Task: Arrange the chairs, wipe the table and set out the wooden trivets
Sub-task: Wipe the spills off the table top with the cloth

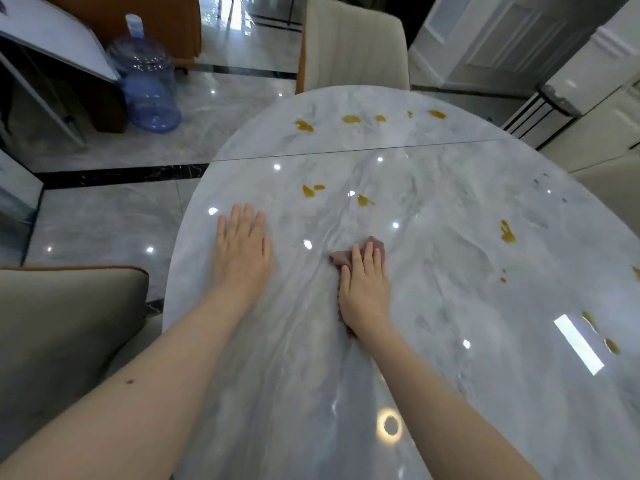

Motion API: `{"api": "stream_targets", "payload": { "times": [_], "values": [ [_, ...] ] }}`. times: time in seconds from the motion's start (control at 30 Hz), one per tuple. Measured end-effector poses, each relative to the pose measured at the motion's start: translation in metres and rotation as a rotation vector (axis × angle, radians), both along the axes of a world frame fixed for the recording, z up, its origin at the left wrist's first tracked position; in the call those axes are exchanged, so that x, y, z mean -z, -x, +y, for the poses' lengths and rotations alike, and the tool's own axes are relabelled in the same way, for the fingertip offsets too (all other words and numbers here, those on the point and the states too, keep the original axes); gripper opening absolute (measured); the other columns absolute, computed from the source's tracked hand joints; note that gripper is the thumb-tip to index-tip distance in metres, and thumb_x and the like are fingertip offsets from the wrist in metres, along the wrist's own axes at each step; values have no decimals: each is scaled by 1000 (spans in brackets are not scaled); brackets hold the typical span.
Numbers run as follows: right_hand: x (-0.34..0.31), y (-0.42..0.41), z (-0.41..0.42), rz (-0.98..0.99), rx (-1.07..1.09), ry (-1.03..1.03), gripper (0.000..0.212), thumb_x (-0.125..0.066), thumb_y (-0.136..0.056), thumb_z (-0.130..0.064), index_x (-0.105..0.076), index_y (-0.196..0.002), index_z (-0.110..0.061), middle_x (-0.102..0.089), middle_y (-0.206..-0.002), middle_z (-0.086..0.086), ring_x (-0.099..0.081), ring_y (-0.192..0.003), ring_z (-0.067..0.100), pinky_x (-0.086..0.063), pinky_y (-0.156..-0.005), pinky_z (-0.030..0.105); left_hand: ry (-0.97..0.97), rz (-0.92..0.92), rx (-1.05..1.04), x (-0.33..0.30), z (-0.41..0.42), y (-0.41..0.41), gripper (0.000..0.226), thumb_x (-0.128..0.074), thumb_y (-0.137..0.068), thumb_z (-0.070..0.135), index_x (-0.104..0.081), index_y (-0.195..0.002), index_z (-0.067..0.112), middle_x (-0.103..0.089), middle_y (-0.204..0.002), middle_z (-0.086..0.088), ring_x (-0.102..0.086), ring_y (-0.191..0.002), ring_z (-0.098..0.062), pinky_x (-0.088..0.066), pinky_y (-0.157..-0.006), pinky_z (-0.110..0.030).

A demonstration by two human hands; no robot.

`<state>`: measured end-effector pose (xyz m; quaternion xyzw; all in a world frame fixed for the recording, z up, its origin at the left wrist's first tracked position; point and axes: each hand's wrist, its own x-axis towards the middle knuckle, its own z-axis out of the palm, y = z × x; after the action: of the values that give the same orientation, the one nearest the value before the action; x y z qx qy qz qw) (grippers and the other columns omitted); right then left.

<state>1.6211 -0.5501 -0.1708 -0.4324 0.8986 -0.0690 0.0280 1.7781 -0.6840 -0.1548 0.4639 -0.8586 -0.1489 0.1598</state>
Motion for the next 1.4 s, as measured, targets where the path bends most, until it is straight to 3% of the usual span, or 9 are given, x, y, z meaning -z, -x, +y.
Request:
{"api": "stream_targets", "payload": {
  "times": [0.17,0.33,0.47,0.6,0.73,1.0,1.13,1.27,1.4],
  "values": [
    [0,55,-38,30,235,-11,52,-22,-102,-33,-20,-151,-15,-9,-160,7,-3,-147,23,-4,-118,44,-4,-51,9,6,-47,37,50,-29,-101,21,-22,-149,7,-14,-158,-11,-6,-146,-29,3,-118,-39],
    [-1,106,-84,47,295,13,51,-25,-102,-32,-22,-150,-13,-12,-159,9,-7,-147,25,-8,-117,44,28,-52,-22,22,-65,45,49,-29,-98,19,-33,-143,1,-30,-151,-20,-22,-141,-37,-10,-118,-44],
    [0,116,-131,80,194,-5,51,-23,-102,-30,-24,-149,-12,-17,-158,9,-12,-146,23,-10,-116,42,60,-85,-32,29,-66,48,58,-20,-91,24,-36,-142,0,-34,-149,-20,-26,-140,-38,-12,-118,-43],
    [1,67,-164,52,-119,22,65,-6,-91,-36,-38,-142,-13,-33,-152,9,-20,-144,22,-14,-117,40,77,-78,-27,29,-68,47,61,-16,-90,26,-41,-138,-2,-40,-144,-22,-33,-135,-40,-17,-116,-45],
    [-4,31,-123,-57,-394,2,61,-13,-95,-43,-23,-150,-19,-14,-159,2,-9,-147,17,0,-118,33,93,-57,-18,27,-67,45,60,-18,-91,26,-44,-136,-3,-43,-142,-23,-38,-133,-40,-15,-114,-41],
    [-3,90,-176,58,-94,-20,51,-24,-102,-29,-20,-150,-13,-12,-159,7,-7,-147,18,-2,-118,36,68,-51,-45,26,-65,46,65,-9,-89,28,-37,-141,2,-35,-149,-17,-27,-140,-34,-11,-118,-39],
    [3,51,-191,2,-282,12,53,-27,-101,-33,-24,-150,-15,-14,-159,5,-9,-147,18,-2,-117,37,81,-39,-43,26,-67,45,62,-14,-90,26,-41,-139,0,-40,-145,-19,-33,-137,-35,-18,-117,-42],
    [0,29,-117,-25,-616,9,58,-20,-95,-41,-31,-148,-18,-23,-157,2,-17,-145,16,-6,-118,33,101,-49,-33,25,-66,44,62,-14,-90,27,-43,-137,-1,-42,-143,-20,-35,-136,-36,-19,-116,-42],
    [-5,90,-111,-3,-470,-22,64,-11,-93,-47,-24,-150,-21,-14,-159,0,-10,-147,15,-6,-120,35,57,-66,-34,25,-65,45,62,-10,-92,26,-32,-144,2,-31,-151,-16,-23,-142,-32,-9,-119,-39]
  ]
}}
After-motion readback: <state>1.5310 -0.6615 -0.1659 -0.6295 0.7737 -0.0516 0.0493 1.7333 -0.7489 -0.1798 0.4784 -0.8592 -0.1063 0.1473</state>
